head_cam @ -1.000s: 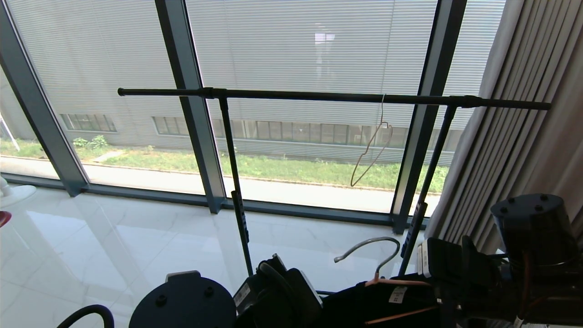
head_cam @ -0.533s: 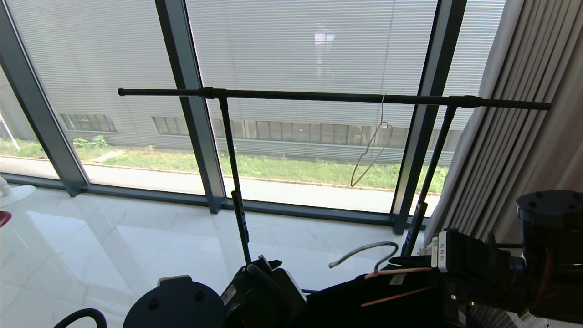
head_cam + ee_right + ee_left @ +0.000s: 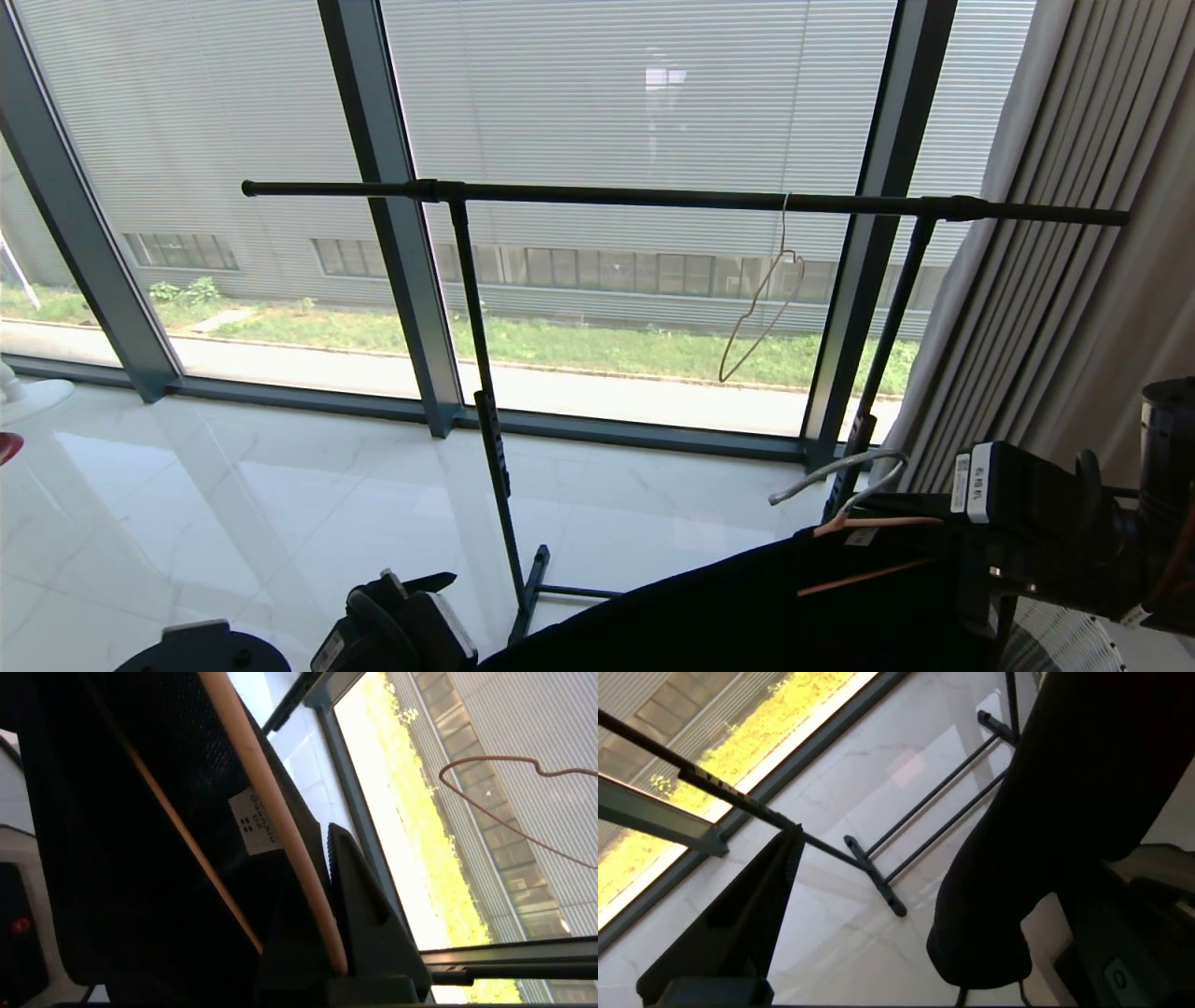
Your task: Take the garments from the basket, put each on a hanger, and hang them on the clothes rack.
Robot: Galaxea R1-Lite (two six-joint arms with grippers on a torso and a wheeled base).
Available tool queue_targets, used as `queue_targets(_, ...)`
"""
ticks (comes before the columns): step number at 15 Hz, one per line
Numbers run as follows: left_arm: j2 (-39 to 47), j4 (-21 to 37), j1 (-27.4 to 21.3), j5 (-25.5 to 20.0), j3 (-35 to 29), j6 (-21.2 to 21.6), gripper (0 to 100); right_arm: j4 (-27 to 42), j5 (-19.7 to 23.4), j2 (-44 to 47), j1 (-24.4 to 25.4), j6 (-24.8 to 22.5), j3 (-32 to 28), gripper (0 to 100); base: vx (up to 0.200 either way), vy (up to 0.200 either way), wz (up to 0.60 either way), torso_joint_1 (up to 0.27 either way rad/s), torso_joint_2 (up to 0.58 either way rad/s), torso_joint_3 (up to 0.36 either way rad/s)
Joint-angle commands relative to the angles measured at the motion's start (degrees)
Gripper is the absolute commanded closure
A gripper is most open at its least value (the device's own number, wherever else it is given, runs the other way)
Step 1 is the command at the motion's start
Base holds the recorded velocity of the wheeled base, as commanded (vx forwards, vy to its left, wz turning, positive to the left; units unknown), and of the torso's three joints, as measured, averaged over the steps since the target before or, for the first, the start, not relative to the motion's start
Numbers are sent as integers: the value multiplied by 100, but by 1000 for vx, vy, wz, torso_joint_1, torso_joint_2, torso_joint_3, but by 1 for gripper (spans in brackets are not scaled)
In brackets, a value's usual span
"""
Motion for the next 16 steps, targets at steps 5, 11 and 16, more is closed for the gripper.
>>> queue_targets(5,-100,2,303,-8,191,-59,0,-107,9,-97,-17,1,-62,100,0,0,0,0,0,0)
queue_targets(11,-12,2,373,1,103,-278,100,-107,-17,-193,36,28,-44,100,0,0,0,0,0,0)
queue_targets(16,-21,11,2157,80,358,-94,100,-107,-149,-281,-606,151,-44,100,0,0,0,0,0,0)
